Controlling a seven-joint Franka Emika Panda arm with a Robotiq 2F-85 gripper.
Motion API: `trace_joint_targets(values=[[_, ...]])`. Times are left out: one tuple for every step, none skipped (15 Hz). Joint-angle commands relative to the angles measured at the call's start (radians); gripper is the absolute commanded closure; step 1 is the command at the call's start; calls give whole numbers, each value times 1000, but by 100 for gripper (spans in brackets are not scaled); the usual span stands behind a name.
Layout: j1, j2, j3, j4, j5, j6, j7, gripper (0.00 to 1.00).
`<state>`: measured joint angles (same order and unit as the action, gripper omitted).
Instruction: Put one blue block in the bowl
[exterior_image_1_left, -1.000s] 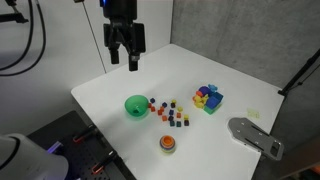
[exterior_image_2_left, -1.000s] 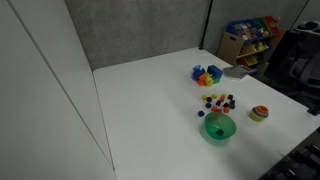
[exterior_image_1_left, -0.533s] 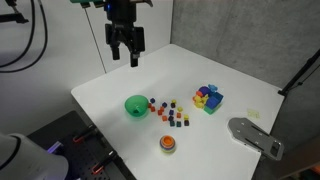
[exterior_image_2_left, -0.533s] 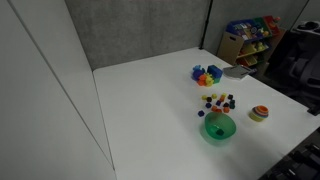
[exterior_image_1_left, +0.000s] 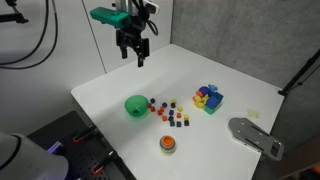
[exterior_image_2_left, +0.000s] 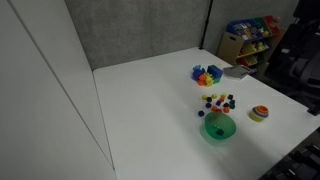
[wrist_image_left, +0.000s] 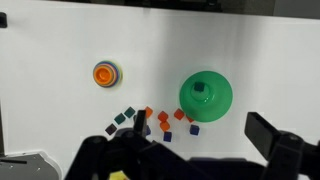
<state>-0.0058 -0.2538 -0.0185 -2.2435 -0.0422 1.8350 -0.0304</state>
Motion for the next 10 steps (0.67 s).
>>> trace_joint_targets(values=[[10, 82, 21, -9, 20, 137, 61, 0], [13, 109, 28, -15, 18, 179, 80, 0], [16, 139, 37, -21, 15, 222, 106, 0], [19, 167, 43, -25, 13, 259, 129, 0], [23, 196, 50, -30, 12, 295, 157, 0], [27, 225, 55, -33, 9, 326, 181, 0], [32, 256, 61, -36, 3, 361, 209, 0], [37, 281, 64, -38, -5, 391, 235, 0], [42, 301, 64, -35, -8, 409, 255, 0], [47, 310, 64, -32, -4, 414, 263, 0]])
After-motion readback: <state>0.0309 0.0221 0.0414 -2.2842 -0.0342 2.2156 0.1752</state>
